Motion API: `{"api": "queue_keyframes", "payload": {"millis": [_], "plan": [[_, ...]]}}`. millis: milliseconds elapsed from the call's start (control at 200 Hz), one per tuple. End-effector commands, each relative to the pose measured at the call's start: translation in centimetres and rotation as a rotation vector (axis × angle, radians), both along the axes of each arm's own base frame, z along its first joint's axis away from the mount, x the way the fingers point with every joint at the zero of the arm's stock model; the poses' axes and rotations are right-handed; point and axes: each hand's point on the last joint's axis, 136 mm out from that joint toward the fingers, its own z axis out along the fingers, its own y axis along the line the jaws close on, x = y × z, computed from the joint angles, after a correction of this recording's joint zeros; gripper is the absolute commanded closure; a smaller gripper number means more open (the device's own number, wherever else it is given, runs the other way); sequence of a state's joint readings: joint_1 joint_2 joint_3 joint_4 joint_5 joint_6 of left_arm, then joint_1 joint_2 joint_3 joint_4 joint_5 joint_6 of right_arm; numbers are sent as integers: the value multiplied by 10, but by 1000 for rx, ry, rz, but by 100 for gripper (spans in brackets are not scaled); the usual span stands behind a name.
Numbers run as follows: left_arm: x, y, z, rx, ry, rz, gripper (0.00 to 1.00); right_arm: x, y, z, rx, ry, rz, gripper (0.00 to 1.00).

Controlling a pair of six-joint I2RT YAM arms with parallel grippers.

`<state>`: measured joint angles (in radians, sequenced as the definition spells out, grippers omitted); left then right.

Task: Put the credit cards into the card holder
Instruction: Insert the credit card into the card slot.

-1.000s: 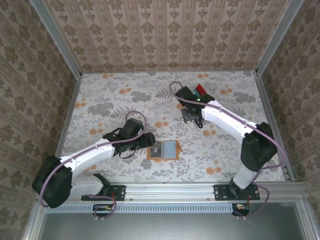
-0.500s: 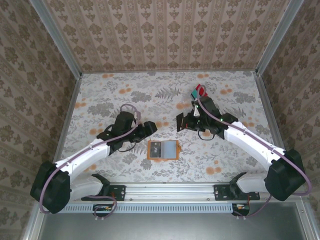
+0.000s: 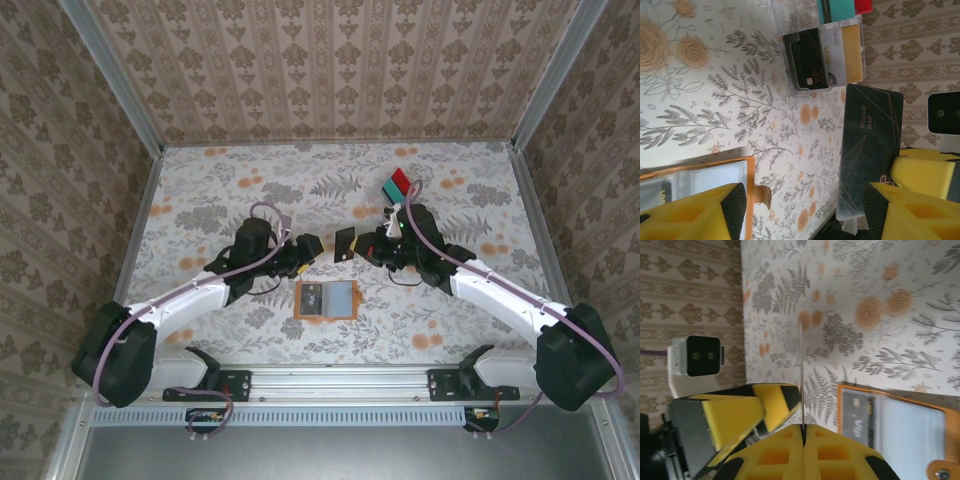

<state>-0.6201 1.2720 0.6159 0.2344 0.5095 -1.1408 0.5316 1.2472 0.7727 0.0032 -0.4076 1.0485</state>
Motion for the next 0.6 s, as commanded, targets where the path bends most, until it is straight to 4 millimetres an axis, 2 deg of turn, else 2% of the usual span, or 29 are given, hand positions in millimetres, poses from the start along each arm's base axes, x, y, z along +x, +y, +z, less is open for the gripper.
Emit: {"api": "queue_keyframes", "payload": {"millis": [0,300,485,595], "plan": [[6,-10,23,-86,-36,-20,36,-6,12,13,86,-8,35,94],[8,-18,26,-149,-19,-31,41,-10,24,15,108,-12,64,94],[7,-18,25,-162,-12,-31,45,-11,24,12,108,-5,62,94],[7,-21,31,-174,-21,-48,47,-12,23,8,100,-1,55,93]]}}
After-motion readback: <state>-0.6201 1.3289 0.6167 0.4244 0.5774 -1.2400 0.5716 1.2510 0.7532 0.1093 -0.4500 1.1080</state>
